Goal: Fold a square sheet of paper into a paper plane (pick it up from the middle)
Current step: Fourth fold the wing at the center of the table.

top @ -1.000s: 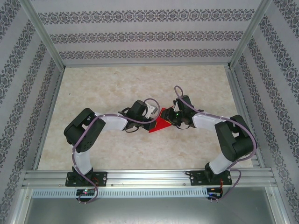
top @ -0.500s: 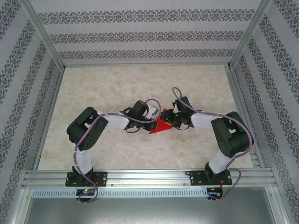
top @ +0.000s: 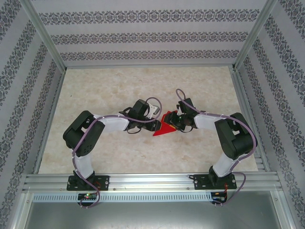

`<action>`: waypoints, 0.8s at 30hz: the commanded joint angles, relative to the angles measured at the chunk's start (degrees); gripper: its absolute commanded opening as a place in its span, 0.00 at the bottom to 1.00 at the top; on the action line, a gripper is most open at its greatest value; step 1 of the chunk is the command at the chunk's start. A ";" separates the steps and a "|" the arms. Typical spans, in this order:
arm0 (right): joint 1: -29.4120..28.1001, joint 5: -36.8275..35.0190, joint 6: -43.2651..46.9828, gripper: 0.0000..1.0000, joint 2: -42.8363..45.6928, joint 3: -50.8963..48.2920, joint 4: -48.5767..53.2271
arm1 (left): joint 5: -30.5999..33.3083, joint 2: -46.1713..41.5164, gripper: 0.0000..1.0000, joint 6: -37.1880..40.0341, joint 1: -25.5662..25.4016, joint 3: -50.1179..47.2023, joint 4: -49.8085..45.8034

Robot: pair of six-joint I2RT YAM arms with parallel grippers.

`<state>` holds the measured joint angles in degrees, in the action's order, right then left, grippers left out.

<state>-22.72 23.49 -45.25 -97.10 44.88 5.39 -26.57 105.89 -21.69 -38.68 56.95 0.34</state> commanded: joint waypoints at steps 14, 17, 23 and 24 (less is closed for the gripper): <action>0.97 -5.21 0.26 0.49 -3.97 0.88 6.18 | -9.19 4.99 0.26 -5.95 0.72 1.01 6.62; 1.10 -5.20 0.28 0.49 -4.15 0.90 6.42 | -11.06 5.40 0.25 -6.03 0.75 0.93 8.35; 1.45 -5.62 -0.01 0.49 -4.46 0.79 7.06 | -8.42 3.73 0.26 -4.11 1.22 1.16 4.99; 1.54 -5.85 -0.09 0.49 -4.50 0.81 7.20 | -8.37 3.26 0.26 -3.93 1.37 1.01 4.73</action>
<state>-22.37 23.83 -45.32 -98.26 46.78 8.14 -34.65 111.00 -26.63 -38.24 56.97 4.89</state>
